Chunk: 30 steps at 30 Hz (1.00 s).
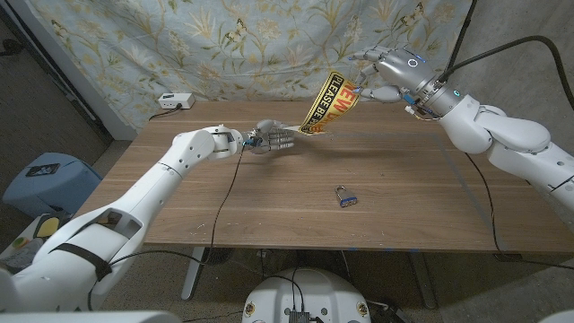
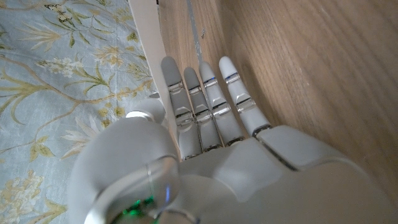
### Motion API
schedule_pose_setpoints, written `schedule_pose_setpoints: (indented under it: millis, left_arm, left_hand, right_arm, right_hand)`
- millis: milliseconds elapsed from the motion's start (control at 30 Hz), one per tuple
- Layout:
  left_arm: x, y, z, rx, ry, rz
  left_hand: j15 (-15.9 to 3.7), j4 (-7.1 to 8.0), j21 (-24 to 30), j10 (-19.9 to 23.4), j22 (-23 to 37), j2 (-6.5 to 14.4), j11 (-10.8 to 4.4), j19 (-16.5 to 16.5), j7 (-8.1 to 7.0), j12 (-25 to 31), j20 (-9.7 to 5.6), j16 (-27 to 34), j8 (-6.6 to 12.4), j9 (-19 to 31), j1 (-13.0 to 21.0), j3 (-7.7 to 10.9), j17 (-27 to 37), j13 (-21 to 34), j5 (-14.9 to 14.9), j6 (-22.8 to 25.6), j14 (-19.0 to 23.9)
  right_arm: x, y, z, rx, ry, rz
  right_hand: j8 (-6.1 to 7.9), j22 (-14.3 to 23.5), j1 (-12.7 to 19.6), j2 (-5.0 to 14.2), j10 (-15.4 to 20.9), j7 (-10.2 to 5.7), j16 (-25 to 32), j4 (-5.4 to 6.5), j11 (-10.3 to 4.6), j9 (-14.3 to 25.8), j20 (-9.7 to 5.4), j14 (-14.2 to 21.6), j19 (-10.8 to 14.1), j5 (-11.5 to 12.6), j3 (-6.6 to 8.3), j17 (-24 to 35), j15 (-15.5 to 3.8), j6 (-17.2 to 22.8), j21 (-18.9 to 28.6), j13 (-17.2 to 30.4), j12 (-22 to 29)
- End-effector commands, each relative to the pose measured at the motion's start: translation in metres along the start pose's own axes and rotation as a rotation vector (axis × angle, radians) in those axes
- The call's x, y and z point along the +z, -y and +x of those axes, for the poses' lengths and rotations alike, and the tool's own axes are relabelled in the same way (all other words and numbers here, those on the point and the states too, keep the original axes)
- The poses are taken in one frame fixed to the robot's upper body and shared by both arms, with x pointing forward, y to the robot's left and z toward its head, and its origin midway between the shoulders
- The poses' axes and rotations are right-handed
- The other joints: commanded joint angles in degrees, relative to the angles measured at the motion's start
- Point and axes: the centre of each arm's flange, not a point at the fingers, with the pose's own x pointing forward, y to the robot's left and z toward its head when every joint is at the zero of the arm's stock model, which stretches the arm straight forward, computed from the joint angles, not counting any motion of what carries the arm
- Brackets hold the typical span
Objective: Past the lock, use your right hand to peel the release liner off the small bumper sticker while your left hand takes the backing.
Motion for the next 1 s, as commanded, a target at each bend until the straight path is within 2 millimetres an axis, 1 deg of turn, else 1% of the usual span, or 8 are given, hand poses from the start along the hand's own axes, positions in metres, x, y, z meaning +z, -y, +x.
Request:
schedule_pose_setpoints:
  millis: [33, 600, 1000]
  left_arm:
    - [0.000, -0.006, 0.000, 0.015, -0.011, 0.003]
    - [-0.001, -0.012, -0.005, 0.028, -0.014, -0.002]
    - [-0.002, -0.012, -0.008, 0.034, -0.017, 0.001]
  left_hand:
    - [-0.05, 0.32, 0.64, 0.57, 0.19, 0.04, -0.44, -0.46, 0.27, -0.34, 0.02, -0.07, 0.51, 0.01, 0.73, 0.03, 0.06, 0.31, -0.03, -0.23, -0.12]
    - [-0.14, 0.32, 1.06, 0.65, 0.14, -0.03, -0.41, -0.55, 0.29, -0.45, -0.04, -0.07, 0.70, -0.15, 0.84, -0.05, 0.05, 0.67, -0.01, -0.21, 0.00]
    - [-0.19, 0.38, 1.33, 0.71, 0.11, 0.01, -0.49, -0.70, 0.31, -0.55, 0.02, -0.13, 0.82, -0.23, 0.90, -0.12, 0.09, 0.92, 0.00, -0.28, -0.13]
  right_arm:
    - [-0.008, -0.006, -0.005, 0.027, -0.028, -0.005]
    - [-0.017, -0.005, -0.014, 0.044, -0.059, -0.022]
    - [-0.022, -0.003, -0.021, 0.049, -0.079, -0.032]
  right_hand:
    - [0.41, 0.33, 0.12, 0.20, 0.44, -0.24, 0.14, 0.16, 0.03, 0.34, -0.15, 0.58, 0.69, 0.35, -0.04, 0.32, -6.17, 0.20, 0.17, 0.12, 0.00]
    - [0.40, 0.33, 0.16, 0.19, 0.54, -0.24, 0.05, 0.12, 0.00, 0.32, -0.06, 0.67, 0.87, 0.37, 0.04, 0.30, -6.21, 0.12, 0.18, 0.12, -0.01]
    - [0.43, 0.32, 0.15, 0.18, 0.74, -0.24, 0.06, 0.12, -0.12, 0.33, 0.00, 0.81, 1.06, 0.37, 0.03, 0.33, -6.27, 0.10, 0.20, 0.12, 0.03]
